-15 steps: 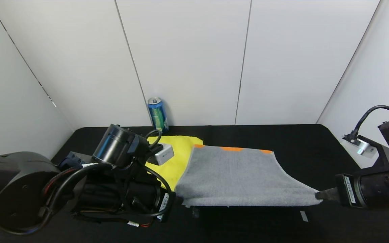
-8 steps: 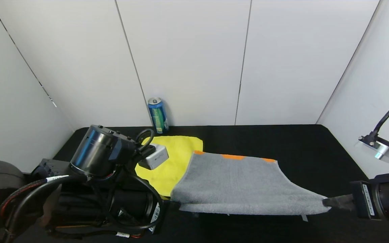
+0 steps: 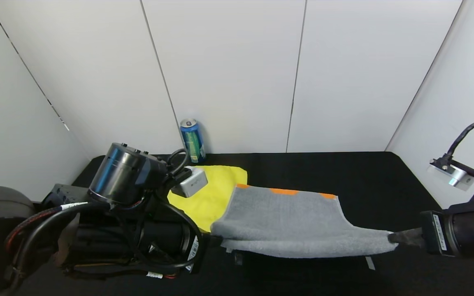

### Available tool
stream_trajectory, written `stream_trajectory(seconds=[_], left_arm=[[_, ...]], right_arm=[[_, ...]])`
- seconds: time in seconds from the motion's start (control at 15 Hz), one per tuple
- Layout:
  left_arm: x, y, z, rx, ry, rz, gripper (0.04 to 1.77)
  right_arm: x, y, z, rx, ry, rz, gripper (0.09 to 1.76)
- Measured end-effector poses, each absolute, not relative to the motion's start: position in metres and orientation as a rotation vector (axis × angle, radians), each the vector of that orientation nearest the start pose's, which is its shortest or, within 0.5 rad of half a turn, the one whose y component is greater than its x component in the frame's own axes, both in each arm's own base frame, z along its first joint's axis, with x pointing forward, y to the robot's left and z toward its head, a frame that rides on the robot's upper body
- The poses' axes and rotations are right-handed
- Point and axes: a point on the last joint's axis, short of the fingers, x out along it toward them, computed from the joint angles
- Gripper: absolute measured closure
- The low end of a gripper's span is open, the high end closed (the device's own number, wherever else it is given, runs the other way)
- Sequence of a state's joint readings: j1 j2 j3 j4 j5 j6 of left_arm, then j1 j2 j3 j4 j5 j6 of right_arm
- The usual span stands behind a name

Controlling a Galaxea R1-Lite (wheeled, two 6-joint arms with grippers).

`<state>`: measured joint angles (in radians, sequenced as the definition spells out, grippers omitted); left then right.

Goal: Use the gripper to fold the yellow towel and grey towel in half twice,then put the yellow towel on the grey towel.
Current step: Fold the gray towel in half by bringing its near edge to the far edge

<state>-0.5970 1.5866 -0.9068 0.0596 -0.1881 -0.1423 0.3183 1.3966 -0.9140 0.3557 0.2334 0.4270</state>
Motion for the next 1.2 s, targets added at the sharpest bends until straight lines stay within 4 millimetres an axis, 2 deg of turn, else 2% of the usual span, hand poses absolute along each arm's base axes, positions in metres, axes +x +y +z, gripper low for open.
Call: stream_trajectory(seconds=[0.27,0.8,1.2], left_arm=[[0.233,-0.158,0.18,0.019,0.788,-0.681,1.68],[0.274,-0.17,0.16,0.042,0.827,-0.654,1.68],[0.306,-0.178,0.15,0.039,0.823,-0.631,1.68]], right_arm=[[0.216,0.072,0.204,0.359,0.955,0.307,1.73],[0.27,0.065,0.204,0.381,0.939,0.241,1.73],[0.303,0.069,0.185,0.382,0.99,0.216,1.73]])
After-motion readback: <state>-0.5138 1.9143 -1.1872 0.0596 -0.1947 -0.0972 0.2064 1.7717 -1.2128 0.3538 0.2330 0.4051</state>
